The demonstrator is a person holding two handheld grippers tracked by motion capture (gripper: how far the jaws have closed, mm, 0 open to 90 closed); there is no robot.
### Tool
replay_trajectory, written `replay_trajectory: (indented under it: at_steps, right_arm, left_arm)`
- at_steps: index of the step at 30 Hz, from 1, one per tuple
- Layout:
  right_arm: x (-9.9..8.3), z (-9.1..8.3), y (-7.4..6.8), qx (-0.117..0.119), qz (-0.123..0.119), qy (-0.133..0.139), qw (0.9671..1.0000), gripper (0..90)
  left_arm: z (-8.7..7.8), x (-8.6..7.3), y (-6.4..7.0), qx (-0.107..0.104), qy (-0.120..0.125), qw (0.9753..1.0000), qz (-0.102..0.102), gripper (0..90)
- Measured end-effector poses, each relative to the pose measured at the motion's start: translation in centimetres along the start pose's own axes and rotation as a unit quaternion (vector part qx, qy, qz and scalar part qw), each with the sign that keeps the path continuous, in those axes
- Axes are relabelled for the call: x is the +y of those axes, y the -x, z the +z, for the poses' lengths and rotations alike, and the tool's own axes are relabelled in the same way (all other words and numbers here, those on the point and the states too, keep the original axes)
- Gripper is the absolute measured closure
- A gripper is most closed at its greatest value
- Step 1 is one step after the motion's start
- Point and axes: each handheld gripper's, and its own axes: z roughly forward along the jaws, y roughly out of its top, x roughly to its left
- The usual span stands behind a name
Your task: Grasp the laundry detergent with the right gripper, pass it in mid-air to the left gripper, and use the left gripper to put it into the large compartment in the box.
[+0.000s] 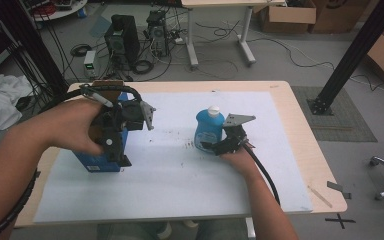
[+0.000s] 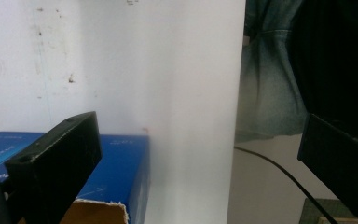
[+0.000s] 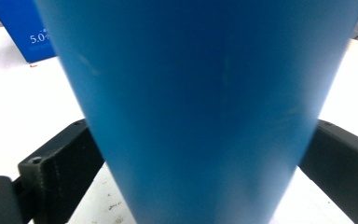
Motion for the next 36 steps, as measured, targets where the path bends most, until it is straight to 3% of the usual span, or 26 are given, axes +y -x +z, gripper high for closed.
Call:
replay_trajectory:
  at_steps: [8,27,36]
  right_arm:
    - [0.00,-0.04,0.07,0.001,0.001,0.005,1.0000,14.1]
    - [-0.23,0.02,0.05,-0.008,0.005,0.008,0.9999,27.1]
    - [-0.20,-0.14,-0.13,0.001,0.002,0.017,0.9998,33.9]
  left_arm:
    - [0.11,0.32,0.10,0.002,0.000,1.0000,0.006,0.1]
    - [0.45,0.21,-0.05,0.002,-0.004,1.0000,0.001,0.1]
    - [0.33,0.10,-0.07,0.003,-0.005,1.0000,0.000,0.1]
